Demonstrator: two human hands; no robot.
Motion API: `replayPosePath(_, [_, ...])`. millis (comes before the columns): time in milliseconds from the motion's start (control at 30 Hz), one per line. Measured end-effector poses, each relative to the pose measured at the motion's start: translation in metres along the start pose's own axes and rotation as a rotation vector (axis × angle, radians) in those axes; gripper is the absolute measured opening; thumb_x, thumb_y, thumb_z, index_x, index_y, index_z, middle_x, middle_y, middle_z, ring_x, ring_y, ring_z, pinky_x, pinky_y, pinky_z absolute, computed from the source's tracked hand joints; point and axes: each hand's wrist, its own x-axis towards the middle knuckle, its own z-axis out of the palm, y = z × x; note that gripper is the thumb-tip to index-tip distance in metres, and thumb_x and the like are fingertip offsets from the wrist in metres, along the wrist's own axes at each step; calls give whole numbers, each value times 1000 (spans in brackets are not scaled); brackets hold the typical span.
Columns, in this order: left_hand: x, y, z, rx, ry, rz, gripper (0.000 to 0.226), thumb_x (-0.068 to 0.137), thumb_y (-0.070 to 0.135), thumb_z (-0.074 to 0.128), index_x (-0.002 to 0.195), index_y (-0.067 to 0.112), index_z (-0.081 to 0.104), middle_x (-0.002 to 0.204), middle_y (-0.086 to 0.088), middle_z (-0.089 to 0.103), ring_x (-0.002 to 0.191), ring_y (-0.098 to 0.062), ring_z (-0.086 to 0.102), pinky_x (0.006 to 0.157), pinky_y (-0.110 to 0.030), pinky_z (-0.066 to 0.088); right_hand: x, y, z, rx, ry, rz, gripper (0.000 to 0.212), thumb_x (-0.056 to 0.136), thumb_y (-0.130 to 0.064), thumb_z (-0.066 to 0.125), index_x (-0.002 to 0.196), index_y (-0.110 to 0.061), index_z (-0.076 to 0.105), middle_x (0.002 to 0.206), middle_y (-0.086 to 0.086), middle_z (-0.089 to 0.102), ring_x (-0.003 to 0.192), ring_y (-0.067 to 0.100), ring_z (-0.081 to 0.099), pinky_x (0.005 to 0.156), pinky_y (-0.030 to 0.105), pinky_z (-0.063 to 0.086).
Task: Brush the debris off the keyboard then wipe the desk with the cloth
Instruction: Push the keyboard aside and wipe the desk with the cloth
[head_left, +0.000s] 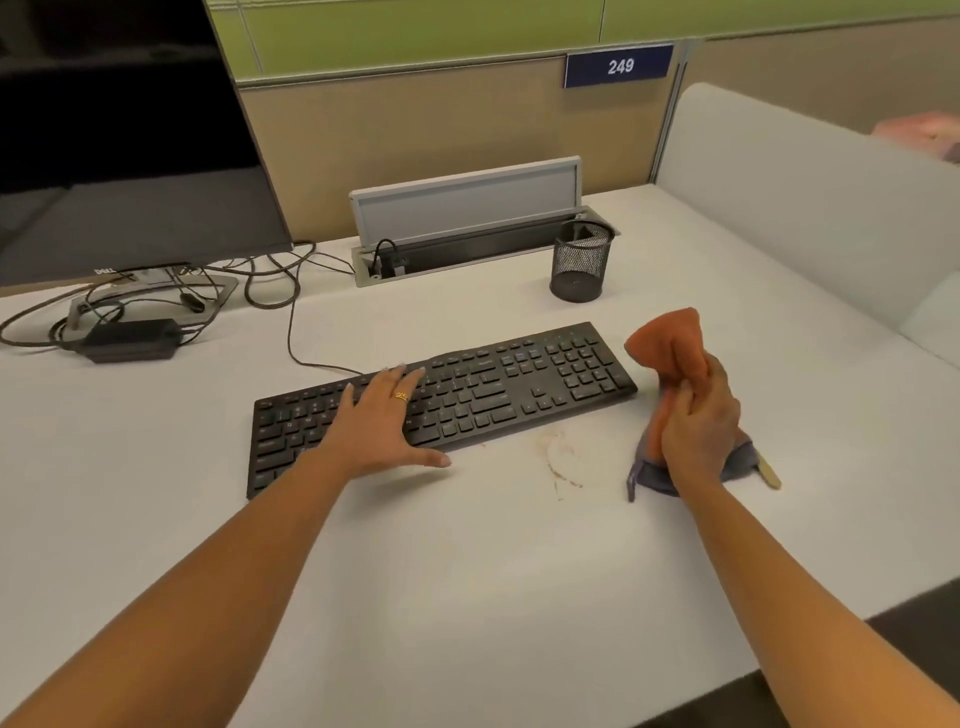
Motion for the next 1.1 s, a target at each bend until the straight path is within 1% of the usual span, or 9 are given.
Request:
replayPosePath(133, [18,2,-6,135,-150,1,129,59,78,65,150,32,-14,160,-2,-13,148,-21,-8,115,-58,-2,26,21,-9,-47,-12,77,40,98,-20,35,137,-15,41,121,21,56,110,40,50,92,43,39])
replayPosePath(367, [42,8,-12,255,-294,-5,133,55,80,67,142,43,-27,159,-6,-18,146,-33,-8,113,-63,0,81,29,-11,-77,-239,219,46,100,-31,31,143,-14,30,134,27,43,121,42,42,101,43,32])
replayPosePath(433, [46,11,-13,267,-290,5,134,55,80,67,142,42,-28,160,-7,-11,147,-32,-1,113,-62,4,96,29,-6,-75,-292,163,47,101,-29,31,143,-10,30,135,27,44,124,41,41,103,43,31])
replayPosePath(500, [51,11,-15,276,-259,26,134,56,78,69,144,42,-25,158,-8,3,145,-29,12,112,-59,14,112,28,1,-104,-350,81,49,101,-31,32,144,-8,29,139,25,42,129,39,38,106,43,28])
replayPosePath(600, [54,10,-17,233,-249,27,133,53,75,71,145,43,-19,155,-6,11,142,-27,18,109,-53,26,132,28,16,-188,-490,-65,56,100,-35,32,147,-6,23,150,19,30,139,33,26,114,45,20])
replayPosePath(733, [56,2,-28,93,-236,-3,137,36,82,61,147,43,-10,156,-2,18,141,-25,22,109,-51,30,148,31,40,-394,-678,-137,65,97,-47,32,150,-14,14,157,10,13,145,26,11,116,50,7])
replayPosePath(867, [61,-9,-49,-33,-219,-40,140,33,77,65,150,38,-1,156,1,22,140,-23,27,111,-47,30,153,21,63,-485,-767,-194,79,91,-57,40,150,-16,9,158,5,8,146,21,5,116,47,-1])
replayPosePath(933, [64,-16,-58,-92,-212,-66,140,32,74,69,149,38,3,153,-1,29,136,-23,33,110,-46,32,148,14,74,-485,-817,-257,78,91,-53,44,150,-16,9,158,4,9,146,18,7,116,45,-2])
replayPosePath(1100, [69,-31,-75,-205,-168,-93,135,30,68,76,146,39,13,140,-3,43,121,-23,46,107,-44,38,123,0,75,-385,-948,-439,59,95,-28,42,148,-16,20,156,2,19,145,15,15,117,37,1])
